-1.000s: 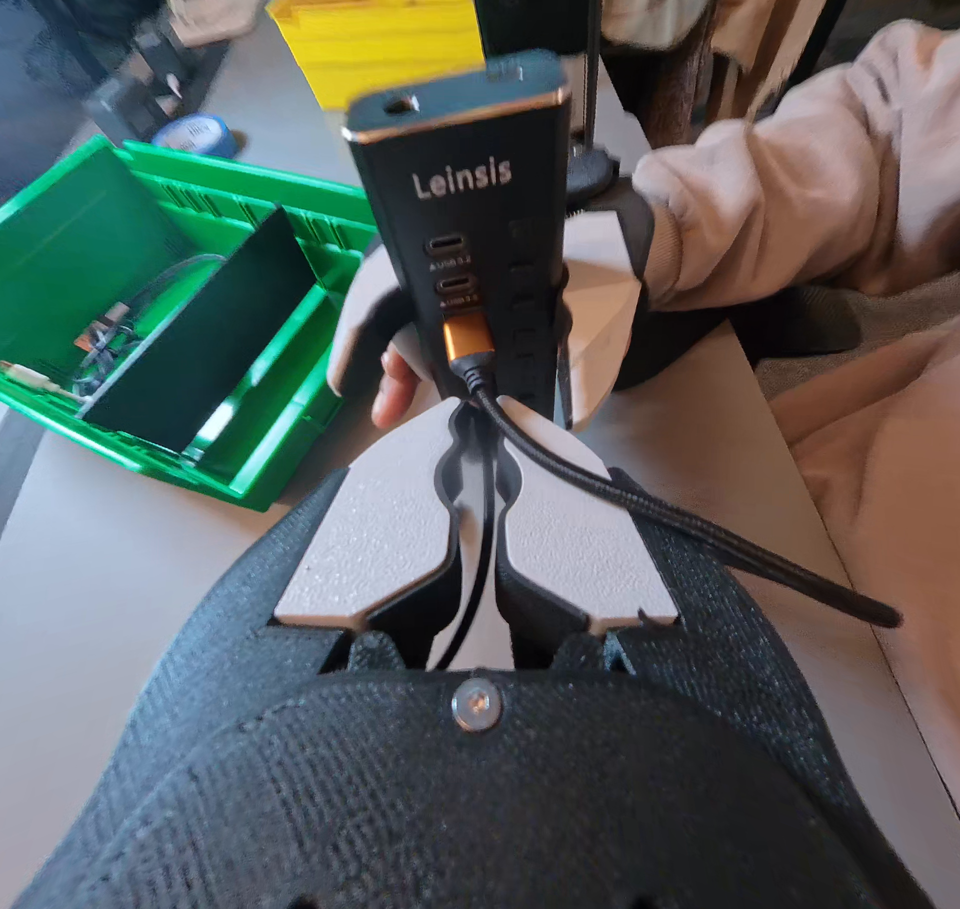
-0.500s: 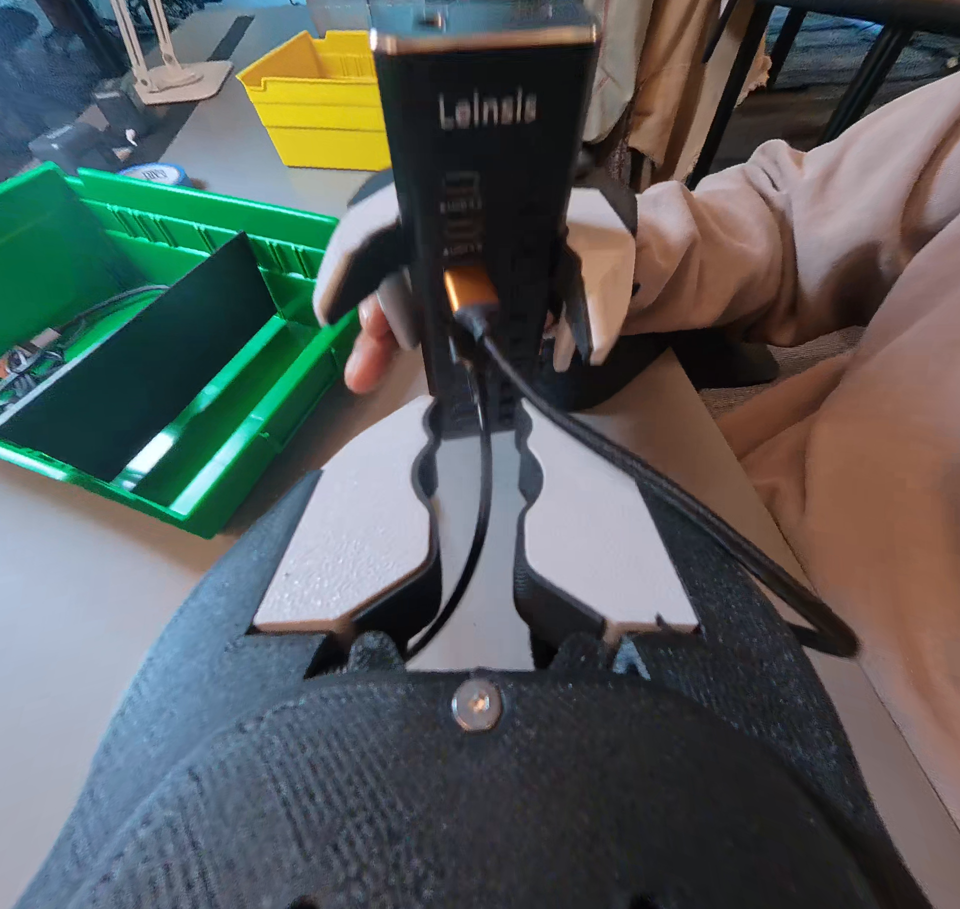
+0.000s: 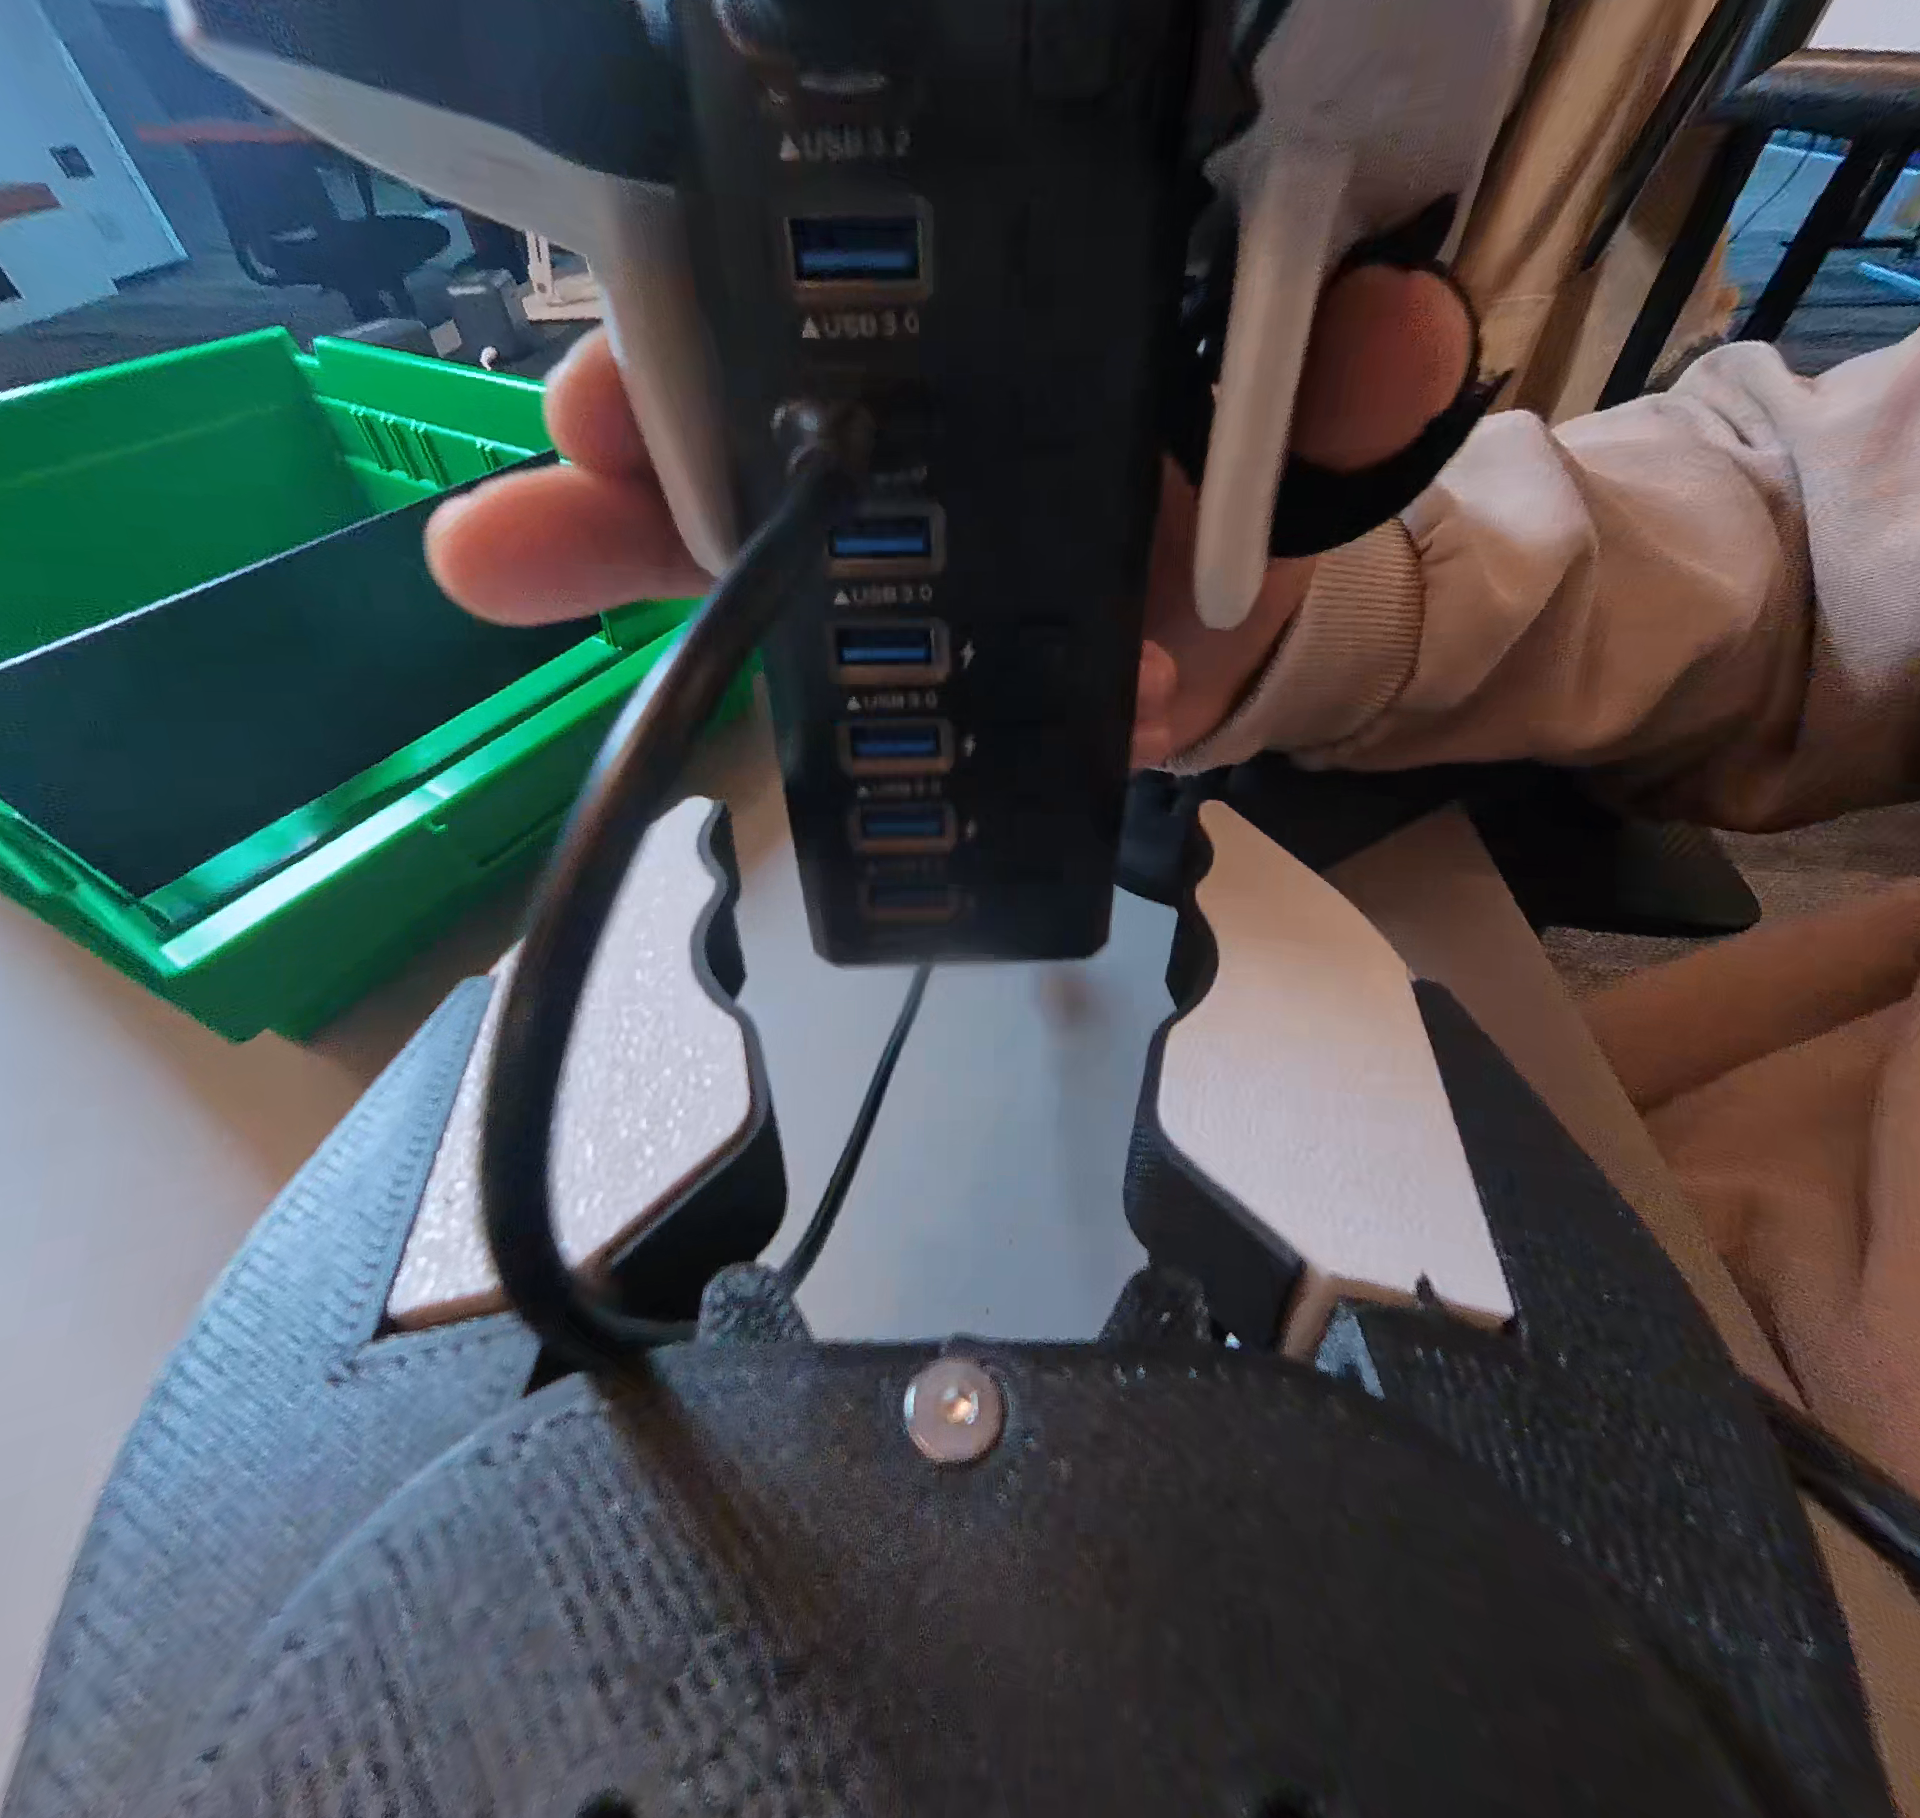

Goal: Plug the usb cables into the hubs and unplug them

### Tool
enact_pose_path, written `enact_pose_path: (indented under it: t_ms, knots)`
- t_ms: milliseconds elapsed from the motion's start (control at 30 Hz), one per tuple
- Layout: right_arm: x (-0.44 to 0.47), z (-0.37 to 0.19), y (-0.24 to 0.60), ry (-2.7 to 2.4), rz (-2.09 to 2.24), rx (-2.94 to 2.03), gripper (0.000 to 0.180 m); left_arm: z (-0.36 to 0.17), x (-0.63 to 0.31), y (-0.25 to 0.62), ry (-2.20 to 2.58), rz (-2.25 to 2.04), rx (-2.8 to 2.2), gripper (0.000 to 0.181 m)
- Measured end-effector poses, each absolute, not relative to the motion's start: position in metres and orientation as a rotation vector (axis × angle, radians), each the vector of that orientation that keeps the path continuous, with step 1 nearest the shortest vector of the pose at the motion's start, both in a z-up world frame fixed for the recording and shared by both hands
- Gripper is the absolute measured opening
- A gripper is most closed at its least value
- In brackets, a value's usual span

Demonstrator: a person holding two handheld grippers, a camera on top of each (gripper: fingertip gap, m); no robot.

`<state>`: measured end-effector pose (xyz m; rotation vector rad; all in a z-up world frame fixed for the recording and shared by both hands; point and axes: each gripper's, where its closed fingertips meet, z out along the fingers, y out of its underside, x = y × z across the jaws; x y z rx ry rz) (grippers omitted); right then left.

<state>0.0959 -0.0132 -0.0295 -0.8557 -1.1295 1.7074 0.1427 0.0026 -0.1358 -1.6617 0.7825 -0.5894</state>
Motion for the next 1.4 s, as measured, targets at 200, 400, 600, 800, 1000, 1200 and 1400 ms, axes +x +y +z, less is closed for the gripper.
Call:
enact_pose_path:
  t_ms: [200, 400, 600, 800, 1000, 1200, 1400]
  knots:
    - [0.097, -0.028, -0.028, -1.194, 1.725, -0.817, 0.074, -0.135, 0.144, -0.001, 0.882, -0.508, -1.621, 0.062]
    - [0.098, -0.040, -0.005, -1.260, 1.570, -0.953, 0.069, -0.114, 0.090, -0.003, 0.976, -0.165, -1.621, 0.061]
    - [0.091, -0.061, 0.022, -1.248, 1.646, -1.250, 0.065, -0.108, 0.038, -0.004, 1.075, 0.361, -1.577, 0.060]
    - [0.090, -0.071, 0.022, -1.224, 1.952, -1.406, 0.032, -0.112, 0.008, -0.010, 1.140, 0.649, -1.509, 0.061]
    - [0.084, -0.070, 0.010, -1.463, 1.694, -1.361, 0.028, -0.109, -0.005, -0.024, 1.060, 0.628, -1.485, 0.062]
    - [0.086, 0.009, 0.082, -1.518, 1.167, -1.343, 0.028, -0.113, -0.024, -0.035, 0.876, 0.380, -1.565, 0.057]
    - [0.097, 0.065, 0.213, -1.324, 0.675, -1.525, 0.028, -0.128, -0.028, -0.041, 0.750, 0.110, -1.648, 0.053]
